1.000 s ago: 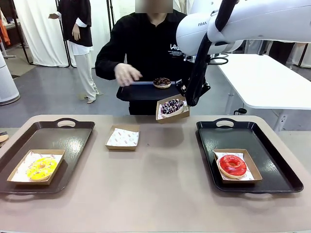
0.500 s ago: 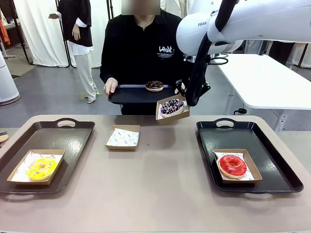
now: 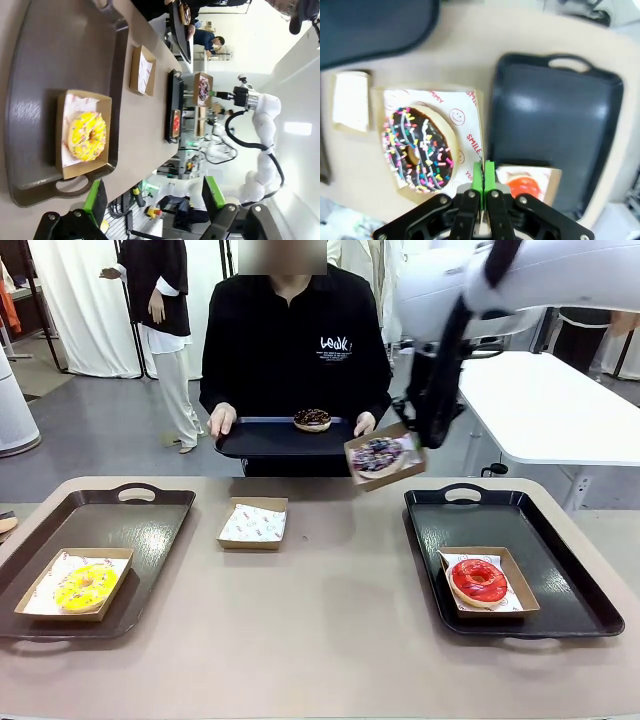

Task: Individually package the donuts and arrange them on the tray.
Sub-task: Place the picked Paper togo box on the Handle tray while simultaneously picking up another Paper togo box from the table with the other hand.

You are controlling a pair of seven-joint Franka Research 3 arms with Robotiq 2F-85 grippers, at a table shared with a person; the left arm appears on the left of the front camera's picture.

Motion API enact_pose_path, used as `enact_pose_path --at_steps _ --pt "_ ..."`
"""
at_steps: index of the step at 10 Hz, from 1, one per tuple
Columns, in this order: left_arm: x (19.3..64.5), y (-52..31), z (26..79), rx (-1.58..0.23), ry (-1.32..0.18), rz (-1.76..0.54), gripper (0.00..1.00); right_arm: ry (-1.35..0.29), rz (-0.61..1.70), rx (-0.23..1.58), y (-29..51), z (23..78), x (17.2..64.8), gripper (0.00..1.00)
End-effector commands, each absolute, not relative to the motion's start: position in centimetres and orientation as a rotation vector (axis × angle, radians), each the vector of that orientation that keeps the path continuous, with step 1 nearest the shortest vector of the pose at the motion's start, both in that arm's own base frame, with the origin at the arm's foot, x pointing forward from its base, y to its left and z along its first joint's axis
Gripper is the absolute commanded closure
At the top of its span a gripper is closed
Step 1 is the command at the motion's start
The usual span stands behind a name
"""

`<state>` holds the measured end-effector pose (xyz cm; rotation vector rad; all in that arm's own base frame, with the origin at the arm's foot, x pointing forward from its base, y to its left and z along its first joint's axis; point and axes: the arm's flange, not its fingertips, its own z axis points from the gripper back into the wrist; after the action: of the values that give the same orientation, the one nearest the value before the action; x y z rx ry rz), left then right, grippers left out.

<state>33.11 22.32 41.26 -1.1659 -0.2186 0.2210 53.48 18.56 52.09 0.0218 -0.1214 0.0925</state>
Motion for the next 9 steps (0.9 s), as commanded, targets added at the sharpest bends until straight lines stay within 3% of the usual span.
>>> enact_pose_path --at_steps 1,5,9 --pt "35.2 18.7 45.1 -1.043 -0.178 0.173 0.0 -0.138 0.118 0.054 11.3 51.8 50.4 0.99" --pt "39.2 8.3 50.2 -0.778 -0.16 0.046 0.0 -0.105 -0.025 0.179 0.2 48.5 48.6 0.99" --pt "44.4 -3.2 50.4 -0.473 -0.172 -0.01 0.0 -0.089 -0.048 0.221 -3.8 45.5 50.2 0.99"
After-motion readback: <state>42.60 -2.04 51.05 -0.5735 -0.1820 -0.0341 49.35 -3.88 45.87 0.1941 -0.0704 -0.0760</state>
